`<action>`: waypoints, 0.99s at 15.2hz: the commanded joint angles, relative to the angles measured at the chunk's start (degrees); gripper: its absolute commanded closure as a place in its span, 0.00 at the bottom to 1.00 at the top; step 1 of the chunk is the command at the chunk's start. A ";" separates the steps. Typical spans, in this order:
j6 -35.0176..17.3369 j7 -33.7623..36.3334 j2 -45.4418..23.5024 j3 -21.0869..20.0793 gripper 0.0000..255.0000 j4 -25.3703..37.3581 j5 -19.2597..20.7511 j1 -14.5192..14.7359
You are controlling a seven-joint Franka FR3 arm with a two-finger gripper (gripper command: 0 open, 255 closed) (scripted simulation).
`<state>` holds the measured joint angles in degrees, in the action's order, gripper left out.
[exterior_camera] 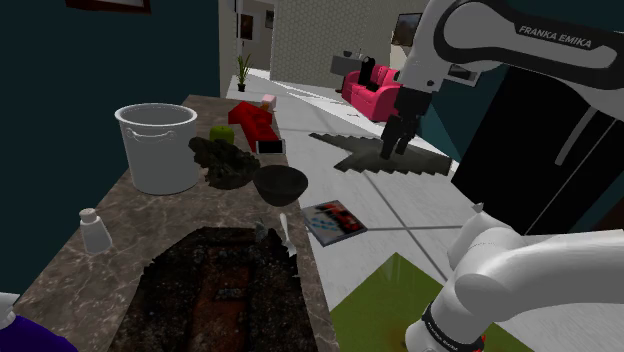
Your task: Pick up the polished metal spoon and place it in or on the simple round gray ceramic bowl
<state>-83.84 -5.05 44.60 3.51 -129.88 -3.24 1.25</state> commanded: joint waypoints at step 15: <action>-25.82 13.08 -15.66 -6.64 0.00 -10.00 -11.08 1.08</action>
<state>-107.24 7.58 30.68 -2.92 -139.32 -13.62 2.33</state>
